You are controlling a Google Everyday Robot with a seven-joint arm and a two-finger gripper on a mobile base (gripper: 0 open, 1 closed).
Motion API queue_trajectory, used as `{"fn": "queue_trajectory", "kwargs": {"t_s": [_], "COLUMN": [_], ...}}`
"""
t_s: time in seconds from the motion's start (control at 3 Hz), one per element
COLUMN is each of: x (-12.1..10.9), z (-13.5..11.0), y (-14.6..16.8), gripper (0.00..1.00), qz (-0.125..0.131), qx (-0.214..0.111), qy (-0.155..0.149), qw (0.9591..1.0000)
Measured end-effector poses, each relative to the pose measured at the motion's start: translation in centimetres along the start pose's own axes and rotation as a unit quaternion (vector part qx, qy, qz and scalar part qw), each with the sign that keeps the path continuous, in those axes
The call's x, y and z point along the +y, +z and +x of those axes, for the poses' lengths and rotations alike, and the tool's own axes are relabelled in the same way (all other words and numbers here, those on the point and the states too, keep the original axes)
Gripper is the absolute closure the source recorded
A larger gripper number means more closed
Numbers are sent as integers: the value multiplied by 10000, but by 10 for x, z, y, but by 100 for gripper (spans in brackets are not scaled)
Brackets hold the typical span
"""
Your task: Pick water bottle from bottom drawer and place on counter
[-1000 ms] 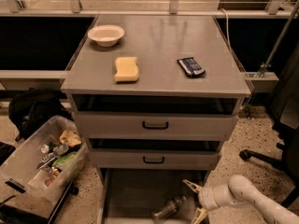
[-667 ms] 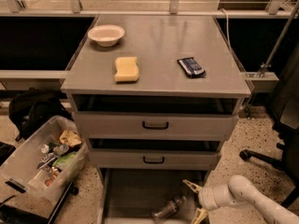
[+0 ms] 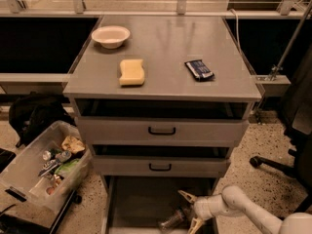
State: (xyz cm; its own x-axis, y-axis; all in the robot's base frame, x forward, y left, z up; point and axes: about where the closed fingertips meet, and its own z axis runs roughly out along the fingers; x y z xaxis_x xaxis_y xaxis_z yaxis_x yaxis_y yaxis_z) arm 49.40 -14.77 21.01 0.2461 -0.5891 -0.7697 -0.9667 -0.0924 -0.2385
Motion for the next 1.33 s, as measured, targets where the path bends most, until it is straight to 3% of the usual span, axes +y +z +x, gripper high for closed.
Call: {"fn": "queue_trajectory", "kwargs": {"t_s": [0.33, 0.67, 1.0, 1.33], "x": [6, 10, 10, -1], "z": [19, 19, 19, 14], "y": [26, 30, 30, 24], "gripper": [0, 0, 0, 0], "qz": [-322, -523, -523, -224], "qx": [-251, -408, -408, -478], "qy": [246, 317, 317, 331], "qw": [9989, 9973, 9973, 9981]}}
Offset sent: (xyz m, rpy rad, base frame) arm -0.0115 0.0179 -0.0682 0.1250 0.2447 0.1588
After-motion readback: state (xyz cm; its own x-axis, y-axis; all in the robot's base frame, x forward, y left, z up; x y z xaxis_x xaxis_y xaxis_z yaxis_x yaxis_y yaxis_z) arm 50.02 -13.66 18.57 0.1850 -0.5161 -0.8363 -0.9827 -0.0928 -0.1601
